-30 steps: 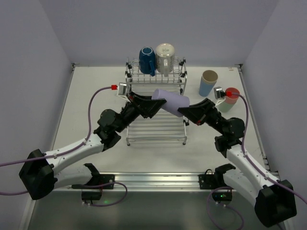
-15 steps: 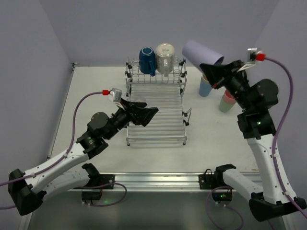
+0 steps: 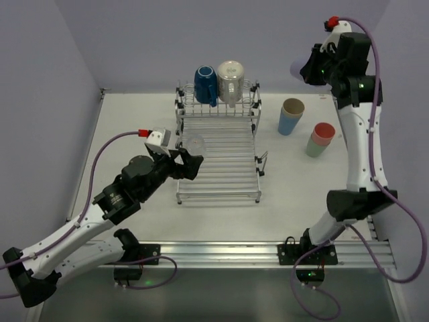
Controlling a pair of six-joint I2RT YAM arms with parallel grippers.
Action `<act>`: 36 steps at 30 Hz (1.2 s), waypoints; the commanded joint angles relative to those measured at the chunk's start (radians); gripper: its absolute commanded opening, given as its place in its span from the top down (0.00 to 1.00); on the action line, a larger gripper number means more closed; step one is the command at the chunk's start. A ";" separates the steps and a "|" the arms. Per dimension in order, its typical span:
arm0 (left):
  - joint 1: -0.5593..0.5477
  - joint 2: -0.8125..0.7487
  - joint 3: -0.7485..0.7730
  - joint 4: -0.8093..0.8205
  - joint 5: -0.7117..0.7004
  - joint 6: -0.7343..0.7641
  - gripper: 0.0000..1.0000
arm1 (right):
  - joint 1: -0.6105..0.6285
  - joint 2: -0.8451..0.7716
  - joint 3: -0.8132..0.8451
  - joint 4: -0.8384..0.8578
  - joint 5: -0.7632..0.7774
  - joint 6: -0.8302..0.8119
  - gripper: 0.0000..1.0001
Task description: Unload the cups from the dish rack
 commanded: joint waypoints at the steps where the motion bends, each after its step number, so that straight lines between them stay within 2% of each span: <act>1: -0.001 0.029 0.041 -0.083 -0.066 0.051 0.00 | -0.013 0.152 0.267 -0.264 0.058 -0.098 1.00; 5: -0.001 0.085 0.048 -0.091 -0.080 0.057 0.00 | -0.013 0.321 0.443 -0.378 0.062 -0.155 1.00; 17: -0.003 0.198 0.059 -0.041 -0.074 0.064 0.00 | -0.012 0.351 0.254 -0.347 0.058 -0.183 1.00; 26: -0.001 0.225 0.056 -0.013 -0.057 0.068 0.00 | -0.012 0.351 0.141 -0.329 0.075 -0.198 1.00; 36: -0.001 0.221 0.042 -0.005 -0.056 0.061 0.00 | -0.010 0.421 0.190 -0.357 0.062 -0.198 1.00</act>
